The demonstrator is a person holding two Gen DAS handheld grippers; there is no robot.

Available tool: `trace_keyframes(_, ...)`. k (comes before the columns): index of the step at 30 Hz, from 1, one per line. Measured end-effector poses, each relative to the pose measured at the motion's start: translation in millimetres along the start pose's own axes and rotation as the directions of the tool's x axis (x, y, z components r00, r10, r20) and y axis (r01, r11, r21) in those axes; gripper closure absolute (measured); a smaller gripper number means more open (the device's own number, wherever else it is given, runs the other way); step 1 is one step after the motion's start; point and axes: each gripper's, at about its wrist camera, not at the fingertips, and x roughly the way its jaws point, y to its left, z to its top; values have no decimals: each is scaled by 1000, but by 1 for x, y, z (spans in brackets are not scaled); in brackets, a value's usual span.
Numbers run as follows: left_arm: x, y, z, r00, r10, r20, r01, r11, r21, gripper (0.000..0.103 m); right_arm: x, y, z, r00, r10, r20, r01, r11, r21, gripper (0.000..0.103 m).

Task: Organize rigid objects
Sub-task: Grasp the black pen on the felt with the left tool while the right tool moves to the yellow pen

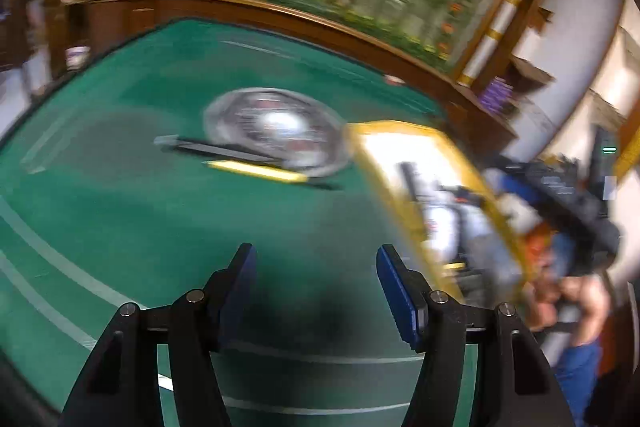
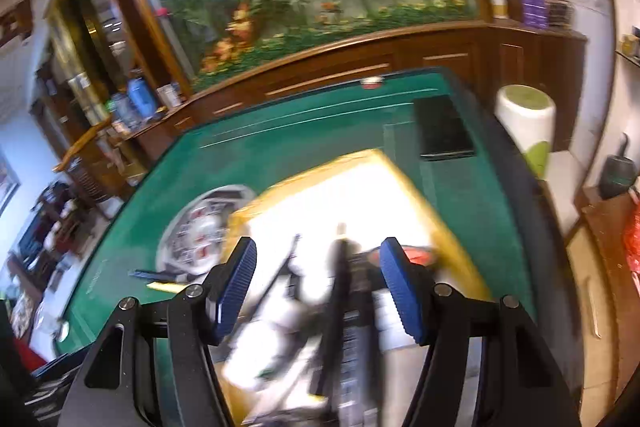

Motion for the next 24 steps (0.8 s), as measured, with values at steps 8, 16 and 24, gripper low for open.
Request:
trace_keyframes(8,-6,86,-14,988,155,25,-151,983,-109,37,61,119,-12,933,170,-317,-216,969,-117,37)
trace_keyframes(16,-1,105,-27,986,163,20,-160,982,-99,37,164,190,-12,898,87,-431,-199,954,-222,53)
trace_keyframes(24,-8,116,-30,995,103,19,-100,987,-126,37,204,203,-20,864,65,-499,-216,944,-251,82)
